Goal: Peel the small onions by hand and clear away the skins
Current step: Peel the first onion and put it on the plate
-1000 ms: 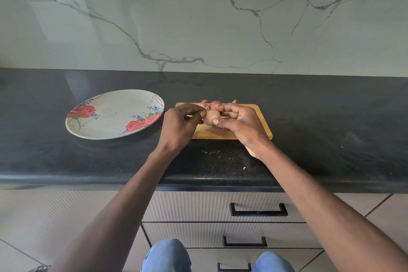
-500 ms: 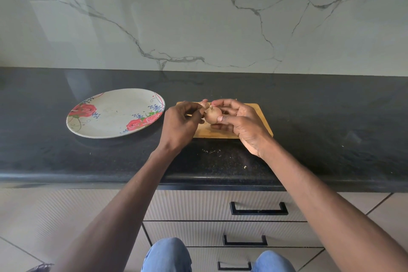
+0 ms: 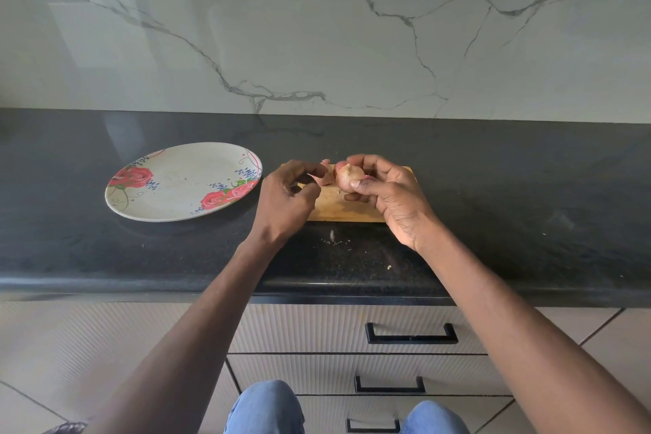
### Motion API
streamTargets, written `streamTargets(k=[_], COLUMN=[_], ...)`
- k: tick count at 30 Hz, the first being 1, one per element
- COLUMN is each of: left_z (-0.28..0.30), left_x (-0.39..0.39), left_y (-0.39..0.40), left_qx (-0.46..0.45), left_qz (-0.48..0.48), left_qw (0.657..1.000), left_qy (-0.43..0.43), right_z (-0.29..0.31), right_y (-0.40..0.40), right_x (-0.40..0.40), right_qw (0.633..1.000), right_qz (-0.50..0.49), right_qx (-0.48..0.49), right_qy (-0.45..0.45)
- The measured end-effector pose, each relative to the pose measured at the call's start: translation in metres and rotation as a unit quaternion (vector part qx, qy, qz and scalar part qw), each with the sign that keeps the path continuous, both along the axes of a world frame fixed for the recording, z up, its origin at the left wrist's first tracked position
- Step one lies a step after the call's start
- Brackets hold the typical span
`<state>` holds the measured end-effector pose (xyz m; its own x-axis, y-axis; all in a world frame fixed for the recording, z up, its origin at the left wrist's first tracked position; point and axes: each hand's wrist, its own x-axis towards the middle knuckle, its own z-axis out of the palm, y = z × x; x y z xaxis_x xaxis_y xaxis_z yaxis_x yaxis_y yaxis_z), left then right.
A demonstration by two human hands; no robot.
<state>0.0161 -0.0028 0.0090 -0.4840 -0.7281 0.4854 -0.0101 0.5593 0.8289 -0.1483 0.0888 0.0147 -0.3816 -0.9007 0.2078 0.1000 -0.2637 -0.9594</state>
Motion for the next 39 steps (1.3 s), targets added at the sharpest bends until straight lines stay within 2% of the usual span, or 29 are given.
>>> streamTargets(k=[5, 11, 17, 20, 26, 31, 39], left_z=[0.004, 0.003, 0.004, 0.003, 0.001, 0.001, 0.001], left_x=[-0.002, -0.003, -0.007, -0.009, -0.008, -0.008, -0.008], left_y=[-0.001, -0.007, -0.004, -0.003, -0.005, -0.001, -0.002], left_qx=[0.11, 0.247, 0.359, 0.342, 0.245, 0.24, 0.216], left_qz=[-0.15, -0.177, -0.196, -0.191, -0.172, -0.172, -0.168], left_qw=[0.982, 0.948, 0.904, 0.913, 0.951, 0.954, 0.961], left_qy=[0.037, 0.094, 0.125, 0.118, 0.071, 0.055, 0.04], right_z=[-0.002, -0.006, -0.012, -0.012, -0.013, -0.011, -0.015], right_y=[0.0, -0.002, -0.008, -0.011, -0.011, -0.01, -0.012], right_x=[-0.001, 0.001, -0.001, -0.001, -0.003, 0.0, 0.004], right_qw=[0.999, 0.999, 0.997, 0.993, 0.953, 0.915, 0.866], right_qz=[-0.025, -0.045, -0.062, -0.086, -0.15, -0.194, -0.221], right_qx=[-0.01, -0.011, -0.009, -0.012, -0.038, -0.052, -0.086], right_qy=[0.018, 0.014, 0.055, 0.078, 0.26, 0.349, 0.441])
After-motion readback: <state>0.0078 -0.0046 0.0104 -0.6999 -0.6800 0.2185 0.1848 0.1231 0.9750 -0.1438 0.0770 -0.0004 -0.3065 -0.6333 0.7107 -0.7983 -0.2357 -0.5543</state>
